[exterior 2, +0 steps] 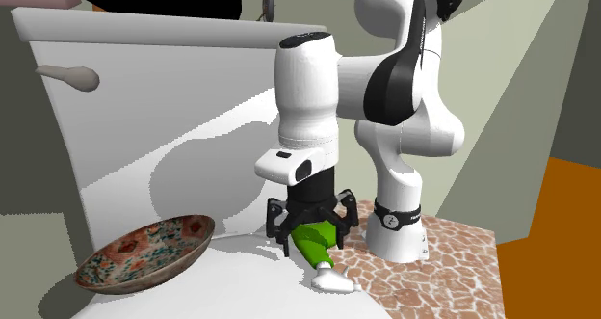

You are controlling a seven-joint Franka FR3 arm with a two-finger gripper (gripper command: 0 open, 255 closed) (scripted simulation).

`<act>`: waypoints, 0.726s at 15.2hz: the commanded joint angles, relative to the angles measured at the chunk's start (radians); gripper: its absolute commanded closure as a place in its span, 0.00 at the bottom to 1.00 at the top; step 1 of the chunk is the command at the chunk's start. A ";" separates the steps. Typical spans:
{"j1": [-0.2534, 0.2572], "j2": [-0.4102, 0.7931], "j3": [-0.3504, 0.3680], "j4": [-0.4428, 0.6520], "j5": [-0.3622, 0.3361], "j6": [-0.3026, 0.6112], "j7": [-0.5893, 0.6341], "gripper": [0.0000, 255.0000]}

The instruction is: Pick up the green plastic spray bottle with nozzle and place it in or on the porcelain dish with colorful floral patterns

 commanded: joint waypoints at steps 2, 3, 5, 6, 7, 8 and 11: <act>0.000 0.000 0.000 0.000 0.000 0.000 0.000 1.00; 0.000 0.000 0.000 0.000 0.000 0.000 0.000 1.00; 0.000 0.000 0.000 0.000 0.000 0.000 0.000 1.00; 0.000 0.000 0.000 0.000 0.000 0.000 0.000 1.00; 0.000 0.000 0.000 0.000 0.000 0.000 0.000 1.00; 0.000 0.000 0.000 0.000 0.000 0.000 0.000 1.00; 0.000 -0.011 0.002 0.006 0.000 -0.017 0.000 1.00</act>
